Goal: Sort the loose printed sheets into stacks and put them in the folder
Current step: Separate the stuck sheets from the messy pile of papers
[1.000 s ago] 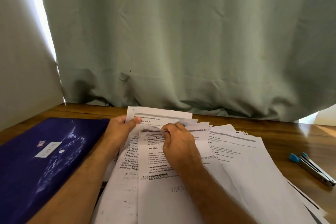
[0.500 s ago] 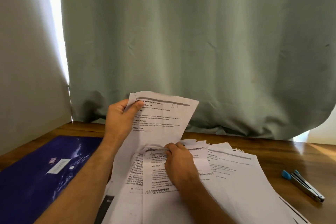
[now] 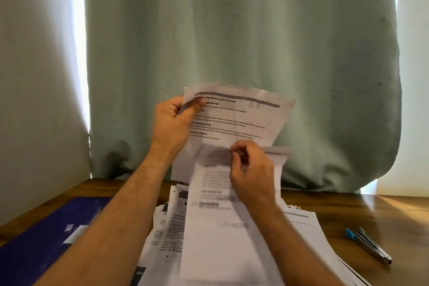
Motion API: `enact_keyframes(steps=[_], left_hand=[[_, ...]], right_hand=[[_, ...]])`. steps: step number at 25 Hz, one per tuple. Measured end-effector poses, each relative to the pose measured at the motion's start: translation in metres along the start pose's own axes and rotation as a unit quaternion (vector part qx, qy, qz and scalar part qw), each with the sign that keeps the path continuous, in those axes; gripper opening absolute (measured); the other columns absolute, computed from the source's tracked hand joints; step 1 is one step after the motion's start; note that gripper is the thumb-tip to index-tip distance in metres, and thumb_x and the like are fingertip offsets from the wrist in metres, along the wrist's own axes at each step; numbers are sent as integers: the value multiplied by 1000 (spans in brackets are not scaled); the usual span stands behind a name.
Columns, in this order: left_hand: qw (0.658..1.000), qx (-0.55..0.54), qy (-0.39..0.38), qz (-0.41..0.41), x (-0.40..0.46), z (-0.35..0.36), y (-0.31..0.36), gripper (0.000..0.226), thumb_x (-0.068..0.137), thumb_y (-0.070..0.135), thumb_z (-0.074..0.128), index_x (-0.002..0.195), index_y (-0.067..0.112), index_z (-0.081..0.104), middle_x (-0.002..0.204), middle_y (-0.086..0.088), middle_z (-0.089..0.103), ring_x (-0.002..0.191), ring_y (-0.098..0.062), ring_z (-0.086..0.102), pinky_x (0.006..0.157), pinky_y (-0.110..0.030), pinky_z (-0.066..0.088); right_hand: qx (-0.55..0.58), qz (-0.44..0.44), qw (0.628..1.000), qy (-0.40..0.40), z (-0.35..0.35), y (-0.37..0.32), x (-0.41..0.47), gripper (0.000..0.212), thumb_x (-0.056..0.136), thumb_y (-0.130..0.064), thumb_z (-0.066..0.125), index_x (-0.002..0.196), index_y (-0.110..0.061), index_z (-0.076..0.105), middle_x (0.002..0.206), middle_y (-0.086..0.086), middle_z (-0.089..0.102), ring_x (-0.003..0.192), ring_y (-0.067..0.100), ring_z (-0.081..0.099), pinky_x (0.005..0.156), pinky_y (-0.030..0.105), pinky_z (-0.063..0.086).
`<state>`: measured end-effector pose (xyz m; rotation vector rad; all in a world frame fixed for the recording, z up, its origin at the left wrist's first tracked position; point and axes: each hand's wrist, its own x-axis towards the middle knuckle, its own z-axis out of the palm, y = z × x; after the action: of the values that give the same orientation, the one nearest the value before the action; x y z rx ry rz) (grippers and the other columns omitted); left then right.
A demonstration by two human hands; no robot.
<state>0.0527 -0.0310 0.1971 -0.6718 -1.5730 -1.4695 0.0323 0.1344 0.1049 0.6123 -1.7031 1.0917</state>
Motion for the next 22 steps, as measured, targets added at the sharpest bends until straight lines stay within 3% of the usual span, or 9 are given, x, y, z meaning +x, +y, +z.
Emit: enact_keyframes(steps=[5, 8, 10, 13, 15, 17, 20, 22], left_hand=[[998, -26, -12, 57, 24, 19, 32, 18, 102, 22, 57, 99, 28, 74, 90, 14, 78, 85, -7, 74, 72, -20, 57], [998, -62, -16, -20, 37, 30, 31, 32, 103, 25, 55, 82, 30, 78, 82, 8, 78, 74, -7, 73, 64, -22, 57], [988, -90, -20, -127, 31, 35, 9, 30, 101, 28, 59, 79, 28, 79, 83, -2, 78, 74, -17, 74, 64, -31, 59], [949, -109, -49, -291, -10, 39, -42, 21, 99, 33, 62, 102, 16, 74, 94, -15, 78, 84, -33, 76, 67, -40, 61], [918, -109, -54, -377, -47, 42, -75, 30, 100, 35, 60, 110, 9, 70, 94, -18, 77, 79, -33, 76, 64, -41, 61], [894, -101, -74, -431, -83, 46, -100, 31, 99, 37, 60, 109, 10, 72, 95, -17, 77, 80, -33, 76, 65, -43, 61], [861, -74, -92, -495, -122, 49, -128, 29, 99, 39, 60, 107, 15, 72, 96, -14, 78, 84, -35, 76, 72, -49, 62], [845, -70, -100, -521, -137, 51, -139, 24, 99, 38, 60, 108, 19, 71, 97, -11, 79, 85, -34, 77, 70, -48, 62]], right_hand=[[-1, -101, 992, 73, -33, -42, 85, 10, 90, -6, 59, 96, -13, 61, 93, -2, 63, 85, 10, 62, 78, 26, 57], [-27, -103, 993, 52, -45, -55, 122, 9, 89, -9, 60, 93, -16, 63, 89, -6, 65, 83, 9, 64, 77, 25, 57], [-57, -52, 997, -4, -50, -47, 130, 10, 89, -12, 62, 90, -22, 64, 83, -12, 64, 77, 3, 63, 74, 21, 55], [-100, 79, 985, -113, -46, -15, 103, 12, 91, -15, 63, 90, -27, 66, 77, -12, 65, 62, -5, 61, 60, 14, 52], [-135, 145, 966, -168, -40, 11, 73, 13, 92, -18, 63, 97, -26, 72, 81, -7, 70, 63, -1, 63, 65, 21, 56], [-141, 212, 945, -205, -34, 34, 46, 11, 91, -22, 65, 95, -24, 76, 81, -6, 74, 65, 7, 68, 75, 29, 59], [-133, 297, 914, -241, -27, 60, 13, 15, 87, -27, 71, 73, -25, 75, 62, -7, 71, 60, 9, 69, 75, 35, 61], [-146, 322, 899, -258, -20, 73, -2, 19, 86, -26, 72, 67, -27, 72, 62, -6, 71, 63, 11, 70, 79, 36, 60]])
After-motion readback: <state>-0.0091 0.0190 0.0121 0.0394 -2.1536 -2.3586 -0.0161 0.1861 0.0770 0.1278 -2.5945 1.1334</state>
